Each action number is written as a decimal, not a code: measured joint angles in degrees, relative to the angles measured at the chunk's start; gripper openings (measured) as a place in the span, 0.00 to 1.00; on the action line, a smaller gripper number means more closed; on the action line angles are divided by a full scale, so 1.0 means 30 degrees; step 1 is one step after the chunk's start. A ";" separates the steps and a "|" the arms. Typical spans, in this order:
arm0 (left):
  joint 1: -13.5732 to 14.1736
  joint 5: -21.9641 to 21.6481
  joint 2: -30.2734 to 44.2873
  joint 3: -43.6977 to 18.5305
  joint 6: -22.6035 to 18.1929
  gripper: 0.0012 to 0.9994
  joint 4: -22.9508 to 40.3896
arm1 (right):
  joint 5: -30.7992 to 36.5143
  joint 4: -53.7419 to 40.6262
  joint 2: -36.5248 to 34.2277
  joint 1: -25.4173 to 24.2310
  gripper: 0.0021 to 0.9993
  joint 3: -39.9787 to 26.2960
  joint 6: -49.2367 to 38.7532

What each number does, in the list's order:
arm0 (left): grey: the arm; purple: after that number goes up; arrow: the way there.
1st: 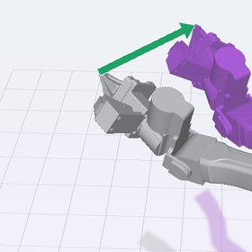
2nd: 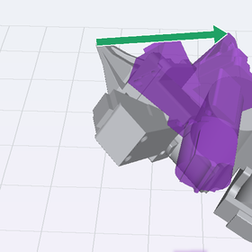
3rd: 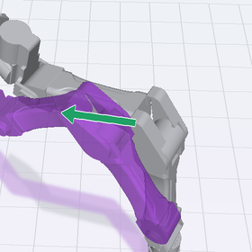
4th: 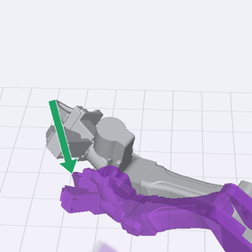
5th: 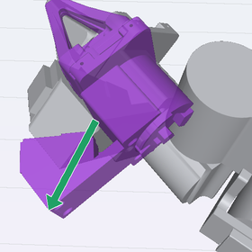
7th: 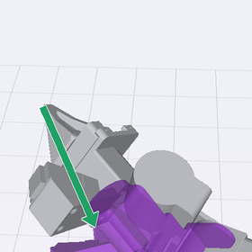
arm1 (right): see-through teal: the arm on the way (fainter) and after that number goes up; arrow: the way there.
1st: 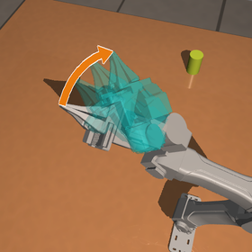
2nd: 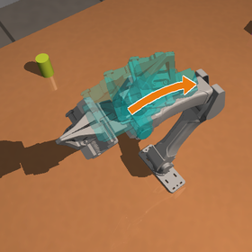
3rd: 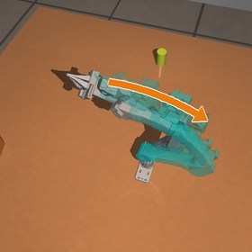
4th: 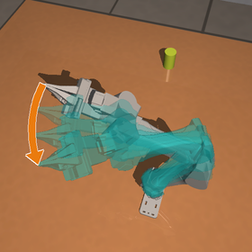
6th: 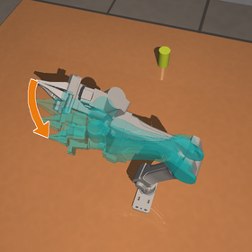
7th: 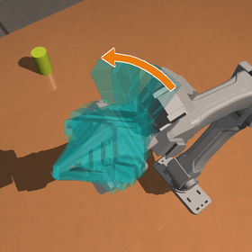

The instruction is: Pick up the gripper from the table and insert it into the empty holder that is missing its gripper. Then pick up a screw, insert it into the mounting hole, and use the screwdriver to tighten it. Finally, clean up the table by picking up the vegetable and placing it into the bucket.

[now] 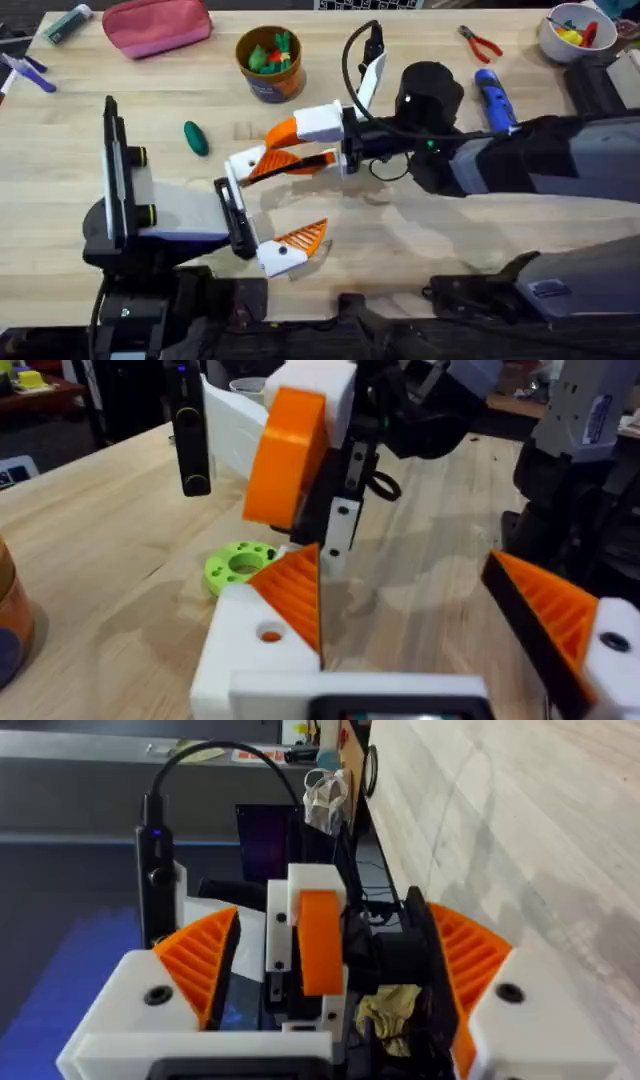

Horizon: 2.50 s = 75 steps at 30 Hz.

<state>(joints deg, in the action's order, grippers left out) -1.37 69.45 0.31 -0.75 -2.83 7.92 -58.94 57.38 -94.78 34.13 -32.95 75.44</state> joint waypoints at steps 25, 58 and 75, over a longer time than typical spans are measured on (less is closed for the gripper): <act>0.0036 0.0138 0.0015 0.0000 0.0066 0.99 0.0022 | 0.9844 -3.2007 0.6925 -0.2812 0.99 -1.0089 -1.5479; 0.0036 0.0138 0.0015 0.0000 0.0058 0.99 0.0022 | 2.1820 -3.8118 0.0780 -0.0619 0.99 -1.3362 -1.9926; 0.0036 0.0138 0.0015 0.0000 0.0058 0.99 0.0022 | 2.2862 -3.7252 -0.1110 -0.0146 0.88 -1.3369 -2.0055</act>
<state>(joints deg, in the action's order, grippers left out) -1.26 69.87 0.36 -0.75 -2.66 7.99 9.65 -54.37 -98.11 33.69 -73.06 15.28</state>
